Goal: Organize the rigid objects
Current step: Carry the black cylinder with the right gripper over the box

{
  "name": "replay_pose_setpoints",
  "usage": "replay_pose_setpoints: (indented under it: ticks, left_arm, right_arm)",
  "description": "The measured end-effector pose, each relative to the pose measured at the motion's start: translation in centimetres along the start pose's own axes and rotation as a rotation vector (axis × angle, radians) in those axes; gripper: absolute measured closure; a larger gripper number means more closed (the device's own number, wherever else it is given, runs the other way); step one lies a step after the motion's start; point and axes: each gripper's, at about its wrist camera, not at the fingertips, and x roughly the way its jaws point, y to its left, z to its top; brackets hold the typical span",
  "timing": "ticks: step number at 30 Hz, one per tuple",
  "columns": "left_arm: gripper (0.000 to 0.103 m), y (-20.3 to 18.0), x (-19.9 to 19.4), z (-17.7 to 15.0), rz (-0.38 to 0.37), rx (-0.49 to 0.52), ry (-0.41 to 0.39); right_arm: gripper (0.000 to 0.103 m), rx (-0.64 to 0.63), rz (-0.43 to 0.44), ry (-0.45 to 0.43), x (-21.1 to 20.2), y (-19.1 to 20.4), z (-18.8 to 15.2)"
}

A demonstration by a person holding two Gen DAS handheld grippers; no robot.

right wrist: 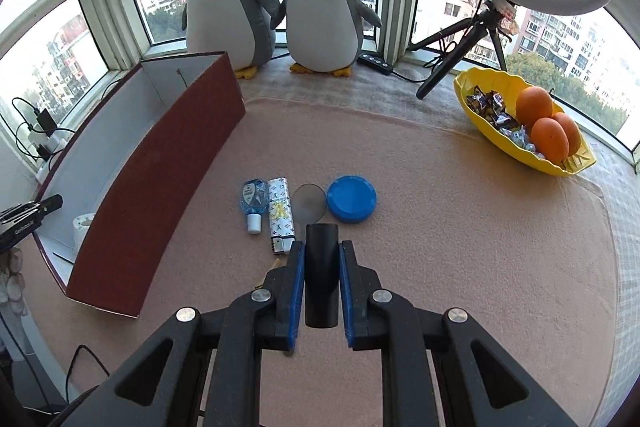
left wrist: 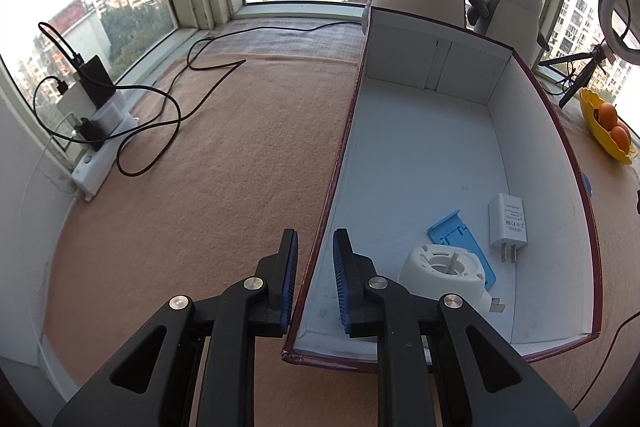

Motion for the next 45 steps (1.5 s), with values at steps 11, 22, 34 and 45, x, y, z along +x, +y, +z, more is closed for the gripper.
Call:
replay_pose_setpoints:
  ticks: [11, 22, 34, 45]
  left_arm:
    - [0.088, 0.1, 0.0, 0.0, -0.003, -0.008, -0.007]
    - [0.093, 0.4, 0.1, 0.0, -0.001, -0.016, -0.015]
    - [0.094, 0.5, 0.2, 0.0, -0.003, -0.018, -0.018]
    - [0.094, 0.5, 0.2, 0.0, -0.003, -0.018, -0.018]
  right_arm:
    - [0.088, -0.147, 0.094, -0.077, -2.0, 7.8, 3.3]
    - [0.088, -0.259, 0.153, -0.078, -1.1, 14.2, 4.9]
    - [0.088, -0.346, 0.206, -0.007, 2.0, 19.4, 4.8]
    - [0.088, -0.322, 0.267, 0.039, 4.1, 20.6, 5.1]
